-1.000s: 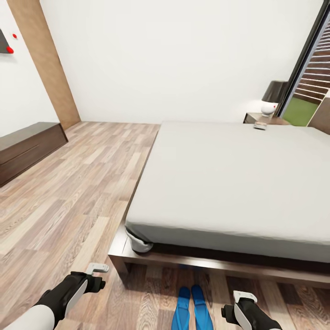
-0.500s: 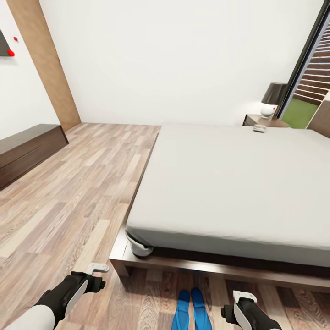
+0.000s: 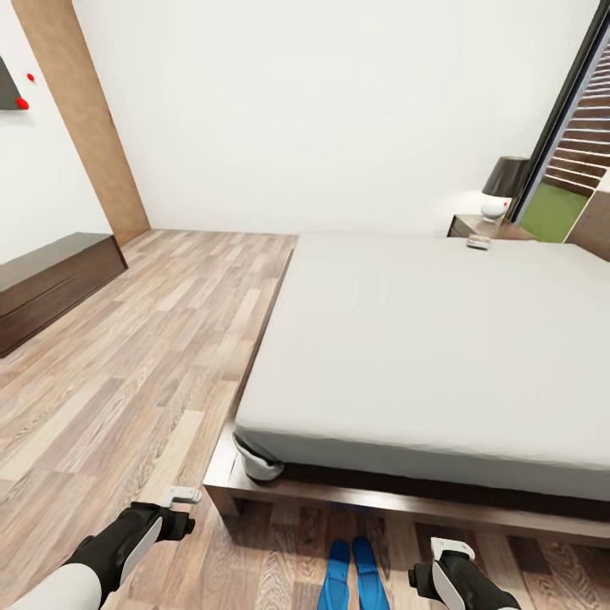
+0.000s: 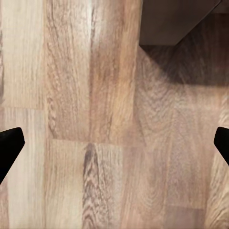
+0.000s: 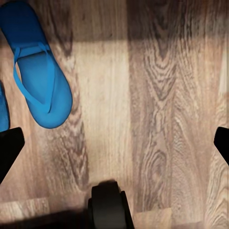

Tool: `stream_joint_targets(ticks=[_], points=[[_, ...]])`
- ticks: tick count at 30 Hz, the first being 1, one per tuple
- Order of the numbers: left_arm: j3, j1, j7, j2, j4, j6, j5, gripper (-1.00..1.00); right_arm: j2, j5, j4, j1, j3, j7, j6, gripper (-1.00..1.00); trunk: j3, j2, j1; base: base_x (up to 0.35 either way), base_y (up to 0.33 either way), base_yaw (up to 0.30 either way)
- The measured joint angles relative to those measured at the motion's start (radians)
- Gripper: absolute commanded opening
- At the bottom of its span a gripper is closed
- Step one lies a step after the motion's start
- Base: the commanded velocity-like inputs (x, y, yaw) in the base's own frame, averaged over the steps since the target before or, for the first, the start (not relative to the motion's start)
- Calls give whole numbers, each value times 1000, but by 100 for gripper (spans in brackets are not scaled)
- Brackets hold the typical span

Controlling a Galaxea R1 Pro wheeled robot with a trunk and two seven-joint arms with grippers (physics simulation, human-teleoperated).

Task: In the bedroom, move the book from the bed onto either nightstand, and place the two sandals side by side next to the bed.

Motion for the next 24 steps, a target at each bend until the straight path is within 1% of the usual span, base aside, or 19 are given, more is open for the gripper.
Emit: stream_joint_targets(ticks=[12, 24], points=[[0, 0, 0, -1, 0, -2, 0, 100, 0, 1, 1, 0, 1, 0, 0, 100, 38, 84, -46, 0, 0, 0], [0, 1, 0, -2, 0, -23, -2, 100, 0, 1, 1, 0, 0, 0, 0, 100, 75, 168, -92, 0, 0, 0]])
